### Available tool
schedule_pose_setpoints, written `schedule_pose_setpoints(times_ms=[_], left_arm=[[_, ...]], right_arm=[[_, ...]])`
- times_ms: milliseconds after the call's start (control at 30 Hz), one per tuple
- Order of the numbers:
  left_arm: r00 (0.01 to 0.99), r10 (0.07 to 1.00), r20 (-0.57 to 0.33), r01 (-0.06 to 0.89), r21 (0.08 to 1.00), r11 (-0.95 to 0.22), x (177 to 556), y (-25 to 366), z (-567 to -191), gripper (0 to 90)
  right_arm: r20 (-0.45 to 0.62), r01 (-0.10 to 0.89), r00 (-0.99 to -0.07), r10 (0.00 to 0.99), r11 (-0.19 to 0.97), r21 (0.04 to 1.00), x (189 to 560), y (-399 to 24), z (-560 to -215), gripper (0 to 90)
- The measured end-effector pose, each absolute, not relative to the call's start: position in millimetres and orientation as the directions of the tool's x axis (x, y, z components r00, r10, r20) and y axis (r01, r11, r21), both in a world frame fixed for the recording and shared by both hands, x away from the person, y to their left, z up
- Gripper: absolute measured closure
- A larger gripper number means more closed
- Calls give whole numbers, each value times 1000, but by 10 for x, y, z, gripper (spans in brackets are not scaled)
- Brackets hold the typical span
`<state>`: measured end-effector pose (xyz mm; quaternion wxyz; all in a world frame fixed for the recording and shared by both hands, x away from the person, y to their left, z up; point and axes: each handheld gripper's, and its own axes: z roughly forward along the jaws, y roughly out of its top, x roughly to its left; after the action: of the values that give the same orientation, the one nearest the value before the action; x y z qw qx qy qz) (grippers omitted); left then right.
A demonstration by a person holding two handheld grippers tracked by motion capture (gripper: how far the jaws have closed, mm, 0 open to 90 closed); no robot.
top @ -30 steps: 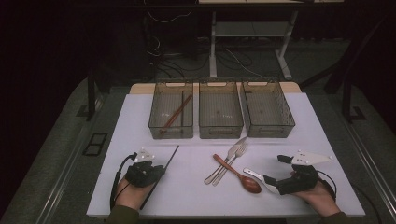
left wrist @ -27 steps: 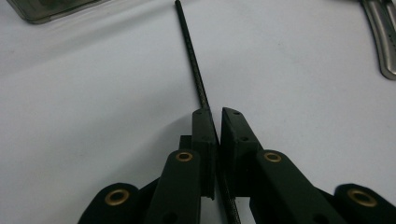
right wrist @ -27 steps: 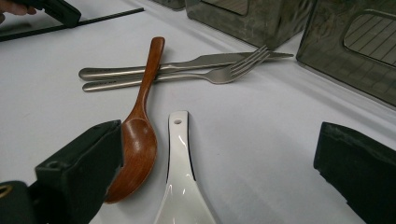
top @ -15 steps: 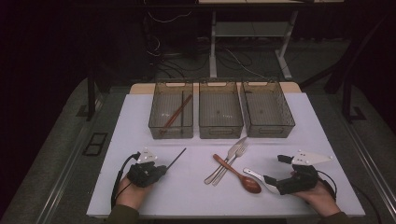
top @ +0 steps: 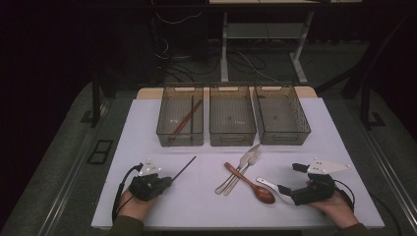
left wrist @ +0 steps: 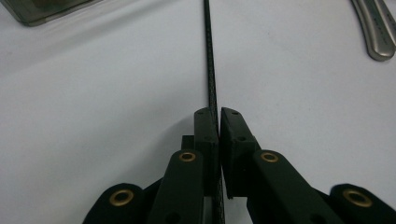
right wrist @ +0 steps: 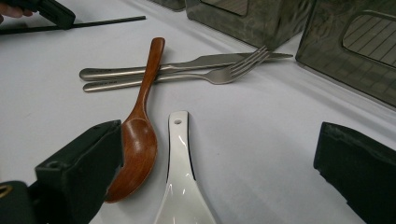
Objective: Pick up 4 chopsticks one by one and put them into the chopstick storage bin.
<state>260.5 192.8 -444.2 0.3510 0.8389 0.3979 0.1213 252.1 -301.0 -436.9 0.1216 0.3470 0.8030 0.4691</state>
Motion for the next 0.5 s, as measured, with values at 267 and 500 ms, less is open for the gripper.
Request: schedule_pose_setpoints(times_ms=[267, 500], left_arm=[[668, 741, -65, 573, 681, -456, 2608, 1906, -4412, 853], [675, 734, -83, 563, 701, -438, 2573, 1904, -4335, 853]], right_arm=[[130, 442, -731, 669, 320, 838, 2522, -3014, -4368, 13], [130, 442, -732, 669, 320, 838, 2522, -3012, -4369, 14]])
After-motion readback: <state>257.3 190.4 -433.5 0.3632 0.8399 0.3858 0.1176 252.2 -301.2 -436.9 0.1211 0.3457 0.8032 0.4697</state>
